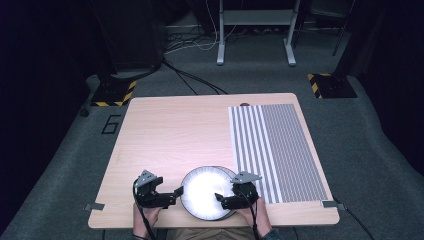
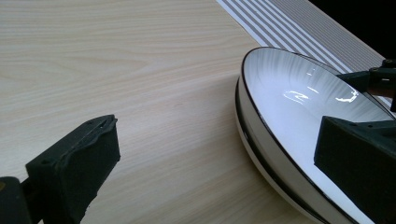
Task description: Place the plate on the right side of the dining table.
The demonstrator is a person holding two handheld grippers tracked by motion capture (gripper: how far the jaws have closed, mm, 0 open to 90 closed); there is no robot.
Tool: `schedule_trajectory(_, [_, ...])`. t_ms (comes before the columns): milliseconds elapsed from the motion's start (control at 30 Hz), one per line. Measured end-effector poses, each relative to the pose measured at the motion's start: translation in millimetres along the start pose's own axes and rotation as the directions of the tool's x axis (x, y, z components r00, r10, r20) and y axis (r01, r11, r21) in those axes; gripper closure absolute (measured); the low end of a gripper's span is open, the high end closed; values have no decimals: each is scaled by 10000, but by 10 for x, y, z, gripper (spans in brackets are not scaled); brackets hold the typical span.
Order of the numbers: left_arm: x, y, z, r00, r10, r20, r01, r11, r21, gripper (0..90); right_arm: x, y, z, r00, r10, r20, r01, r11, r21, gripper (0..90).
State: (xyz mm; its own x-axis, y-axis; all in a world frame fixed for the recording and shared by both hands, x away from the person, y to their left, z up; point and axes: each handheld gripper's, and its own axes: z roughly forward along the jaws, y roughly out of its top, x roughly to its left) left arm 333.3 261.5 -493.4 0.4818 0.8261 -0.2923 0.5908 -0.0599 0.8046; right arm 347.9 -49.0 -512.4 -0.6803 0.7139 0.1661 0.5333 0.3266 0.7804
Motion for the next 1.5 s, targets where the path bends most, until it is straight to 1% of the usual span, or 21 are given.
schedule_trajectory(100, [-39,-8,47,9999,73,127,-75,9999,152,0,-1,-1,1,10000,-9,-8,9,10000,-9,170])
schedule_trajectory(167, [-61,-21,64,9999,78,134,-80,9998,178,6,-1,-2,0,10000,-13,-10,13,10000,-13,170])
schedule_trajectory(267, [-101,-58,90,9989,257,401,-269,9992,308,96,-2,-3,0,10000,-15,-2,15,10000,-26,174])
schedule_trajectory(300, [-116,-69,100,9984,396,409,-413,9983,419,141,-3,-5,0,10000,4,3,-4,10000,-45,182])
schedule_trajectory(333, [-129,-76,110,9980,440,444,-461,9978,473,178,-5,-6,0,10000,50,12,-50,10000,-77,191])
schedule_trajectory(367, [-150,-86,124,9980,458,435,-481,9975,524,276,-15,-8,-5,10000,81,37,-80,9999,-113,219])
schedule_trajectory(400, [-158,-91,131,9979,505,414,-526,9973,513,276,-15,-8,-5,10000,81,37,-80,9999,-113,219])
schedule_trajectory(467, [-178,-105,149,9980,467,421,-488,9975,506,335,-25,-13,-13,9999,148,76,-146,9998,-153,244])
schedule_trajectory(533, [-190,-116,157,9979,366,527,-392,9981,478,383,-39,-18,-22,9996,217,171,-213,9995,-212,295])
schedule_trajectory(600, [-213,-120,158,9977,337,587,-361,9985,406,444,-64,-24,-34,9994,308,143,-304,9992,-270,361])
schedule_trajectory(733, [-276,-123,170,9972,484,569,-508,9979,407,553,-92,-48,-46,9989,401,222,-390,9981,-468,428])
schedule_trajectory(800, [-287,-125,171,9980,424,471,-442,9983,382,564,-106,-49,-52,9982,500,343,-482,9976,-504,495])
schedule_trajectory(867, [-282,-130,170,9986,321,426,-334,9989,322,579,-134,-55,-55,9971,668,364,-646,9962,-588,550])
schedule_trajectory(933, [-291,-133,167,9994,186,306,-194,9995,261,596,-138,-59,-55,9962,804,341,-781,9949,-640,568])
schedule_trajectory(967, [-298,-137,168,9996,145,246,-150,9997,213,608,-130,-57,-55,9952,842,504,-807,9944,-686,593])
schedule_trajectory(1067, [-327,-143,177,9999,109,43,-109,9998,156,609,-139,-57,-52,9948,846,569,-803,9940,-742,612])
schedule_trajectory(1233, [-345,-141,193,9999,-71,-106,72,9999,81,636,-153,-62,-46,9909,1135,725,-1060,9894,-992,663])
schedule_trajectory(1300, [-353,-137,204,9997,-166,-168,167,9999,25,649,-169,-67,-43,9895,1297,645,-1223,9866,-1080,686])
schedule_trajectory(1333, [-358,-135,207,9997,-135,-205,136,9999,65,654,-185,-70,-40,9882,1427,564,-1356,9841,-1145,697])
schedule_trajectory(1400, [-377,-136,225,9995,-198,-240,199,9998,24,657,-211,-75,-38,9844,1698,453,-1632,9788,-1239,720])
schedule_trajectory(1500, [-399,-125,240,9994,-104,-332,107,9999,75,660,-238,-83,-41,9785,2024,407,-1950,9708,-1399,743])
